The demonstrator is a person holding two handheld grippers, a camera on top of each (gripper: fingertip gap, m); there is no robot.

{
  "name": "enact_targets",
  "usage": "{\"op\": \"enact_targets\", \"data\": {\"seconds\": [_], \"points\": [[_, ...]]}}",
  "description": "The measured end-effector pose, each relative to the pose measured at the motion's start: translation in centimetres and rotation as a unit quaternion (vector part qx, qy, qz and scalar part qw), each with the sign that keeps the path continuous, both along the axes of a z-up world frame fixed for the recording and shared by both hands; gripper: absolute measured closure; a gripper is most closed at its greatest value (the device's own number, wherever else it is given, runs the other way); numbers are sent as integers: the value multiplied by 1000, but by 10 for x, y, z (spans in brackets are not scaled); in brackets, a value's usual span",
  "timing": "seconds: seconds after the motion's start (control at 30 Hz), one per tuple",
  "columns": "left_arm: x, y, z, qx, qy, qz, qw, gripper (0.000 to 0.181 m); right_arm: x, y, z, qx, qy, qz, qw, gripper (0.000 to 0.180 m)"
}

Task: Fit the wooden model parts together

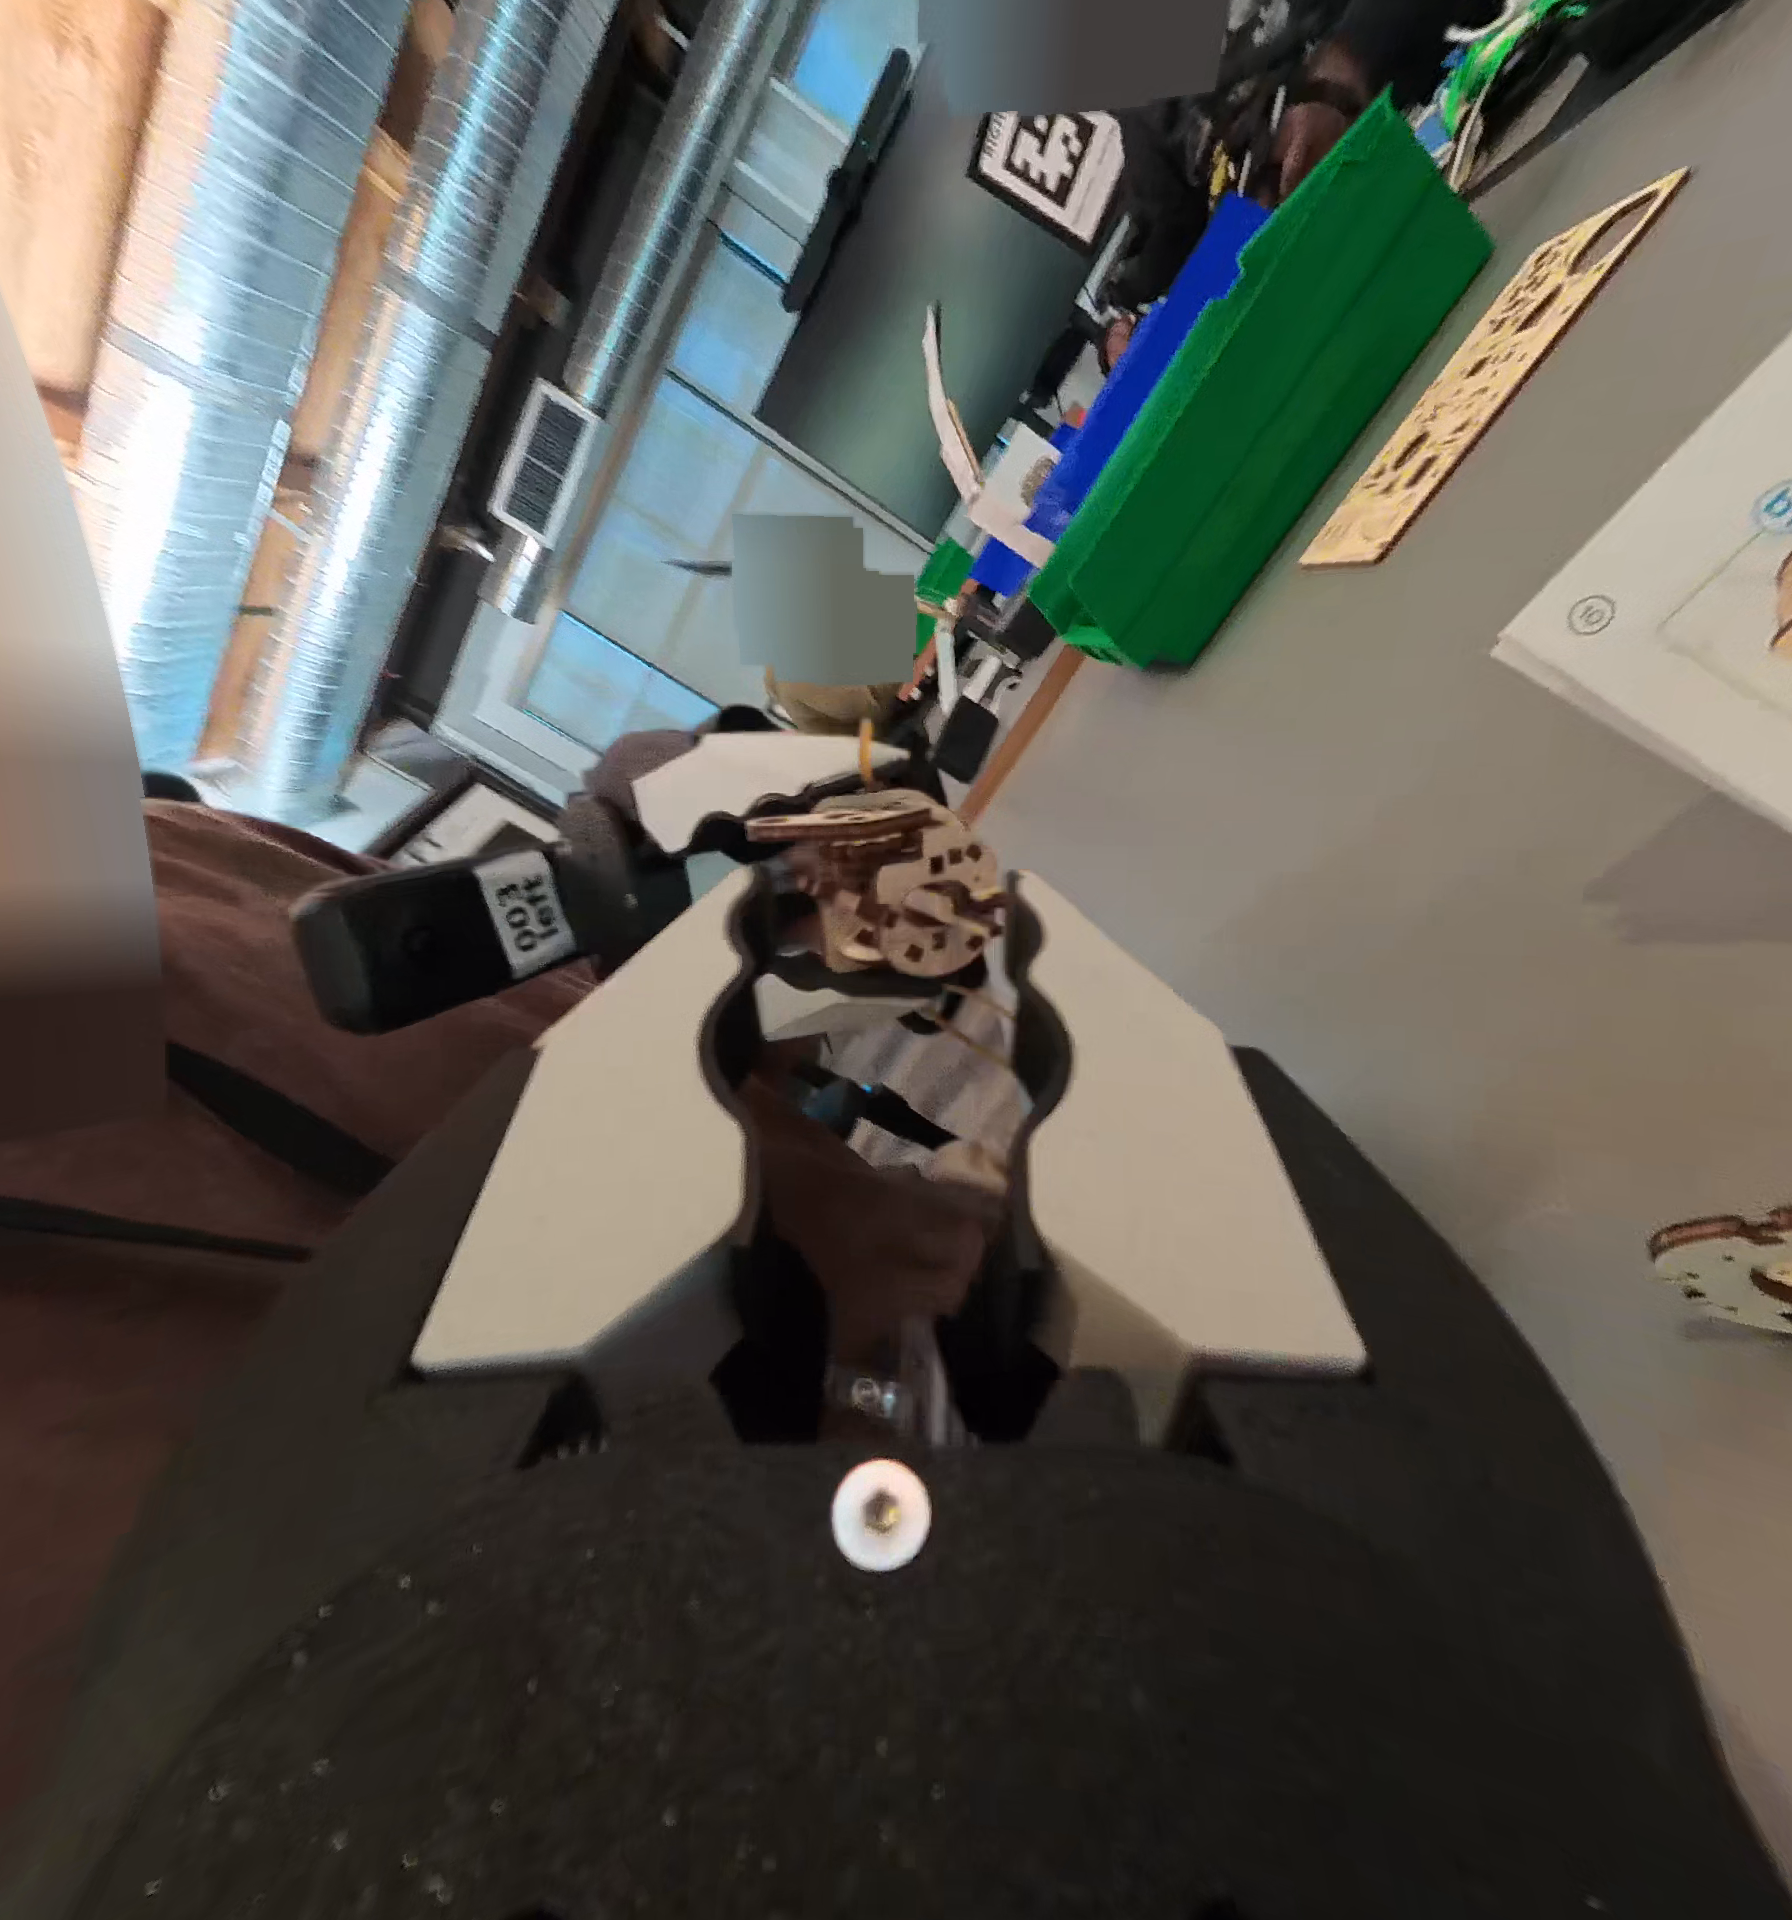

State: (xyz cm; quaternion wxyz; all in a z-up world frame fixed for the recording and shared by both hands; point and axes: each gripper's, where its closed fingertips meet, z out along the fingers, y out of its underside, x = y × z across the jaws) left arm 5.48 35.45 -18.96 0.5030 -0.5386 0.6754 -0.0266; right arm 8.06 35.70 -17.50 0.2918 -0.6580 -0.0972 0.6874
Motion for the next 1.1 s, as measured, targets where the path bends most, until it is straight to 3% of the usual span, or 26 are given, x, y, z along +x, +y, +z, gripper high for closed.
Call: {"op": "enact_targets", "data": {"seconds": [0.07,0.3,0.63,0.93,1.1], "points": [[3,-4,2,3,-3,-7,1000,131,-9,-3,-2,8,-18,28,999,121],[6,-7,10,27,-8,-17,999,131,-20,-14,-7,-17,-7,140,990,121],[5,-9,16,22,-24,-17,999,131,-25,-17,4,-35,72,159,984,142],[3,-11,15,-75,-59,-14,995,131,-28,-17,4,-16,73,142,987,140],[3,-14,14,-63,-55,-14,996,131,-28,-19,4,-20,75,151,985,141]]}}
